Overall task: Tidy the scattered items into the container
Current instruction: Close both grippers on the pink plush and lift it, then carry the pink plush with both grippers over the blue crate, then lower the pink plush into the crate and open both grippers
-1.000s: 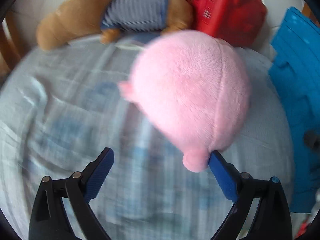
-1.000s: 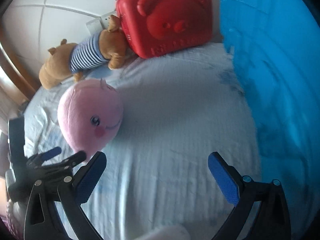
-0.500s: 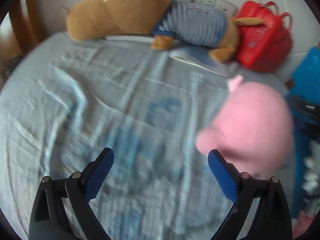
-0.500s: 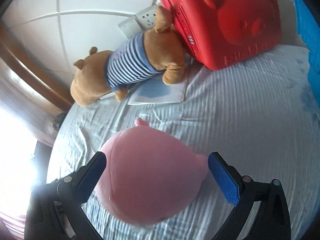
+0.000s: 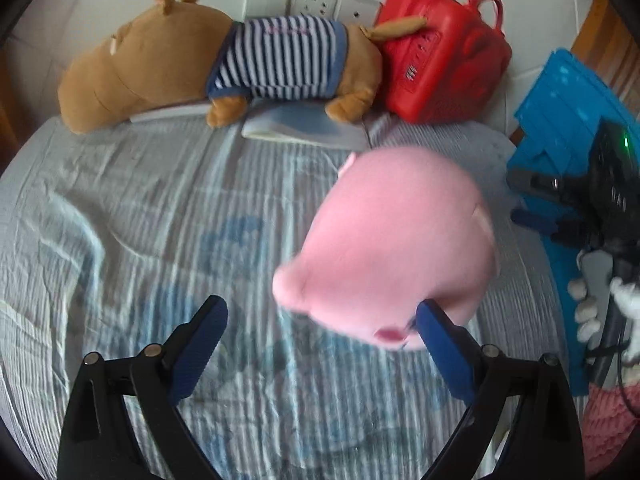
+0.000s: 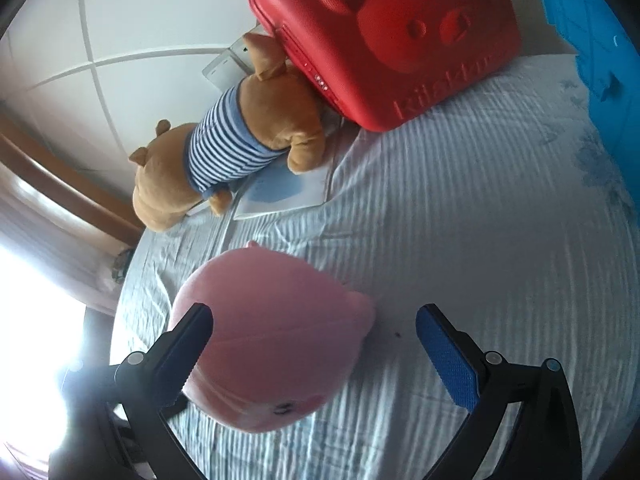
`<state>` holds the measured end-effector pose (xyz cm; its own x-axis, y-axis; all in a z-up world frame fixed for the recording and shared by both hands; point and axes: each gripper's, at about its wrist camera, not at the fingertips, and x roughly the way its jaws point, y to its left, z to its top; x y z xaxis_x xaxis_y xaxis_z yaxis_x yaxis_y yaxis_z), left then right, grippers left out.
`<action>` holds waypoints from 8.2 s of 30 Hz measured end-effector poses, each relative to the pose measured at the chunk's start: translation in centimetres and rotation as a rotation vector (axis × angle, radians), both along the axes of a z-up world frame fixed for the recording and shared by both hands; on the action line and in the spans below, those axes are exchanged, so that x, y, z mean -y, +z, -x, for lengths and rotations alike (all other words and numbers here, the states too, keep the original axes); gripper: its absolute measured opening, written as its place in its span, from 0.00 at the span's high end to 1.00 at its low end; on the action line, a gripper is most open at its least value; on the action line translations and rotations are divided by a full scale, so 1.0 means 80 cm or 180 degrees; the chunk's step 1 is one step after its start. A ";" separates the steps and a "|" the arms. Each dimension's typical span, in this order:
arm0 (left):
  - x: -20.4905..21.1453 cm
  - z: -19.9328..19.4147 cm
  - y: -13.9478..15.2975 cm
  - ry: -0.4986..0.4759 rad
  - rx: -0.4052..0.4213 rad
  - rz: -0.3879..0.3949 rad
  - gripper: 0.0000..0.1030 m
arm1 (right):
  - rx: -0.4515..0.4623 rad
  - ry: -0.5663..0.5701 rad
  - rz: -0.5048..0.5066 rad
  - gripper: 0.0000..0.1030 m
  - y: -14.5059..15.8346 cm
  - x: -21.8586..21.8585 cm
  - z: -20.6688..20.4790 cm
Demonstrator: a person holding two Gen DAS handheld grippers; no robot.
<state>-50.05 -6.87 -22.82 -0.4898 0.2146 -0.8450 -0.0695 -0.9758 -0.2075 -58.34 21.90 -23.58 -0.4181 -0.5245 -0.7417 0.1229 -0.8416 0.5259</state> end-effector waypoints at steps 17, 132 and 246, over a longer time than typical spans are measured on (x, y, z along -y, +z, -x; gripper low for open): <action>-0.021 0.036 -0.044 -0.0406 0.0155 -0.0775 0.00 | 0.0564 0.0097 0.0946 0.00 -0.069 0.007 0.009; -0.110 -0.456 0.266 -0.1888 -0.1801 -0.0086 0.12 | -0.2000 -0.0354 0.0062 0.06 0.291 0.018 -0.554; -0.482 -0.441 0.277 -0.0637 -0.1449 0.0341 0.06 | -0.1730 -0.0386 -0.0850 0.00 0.289 -0.398 -0.535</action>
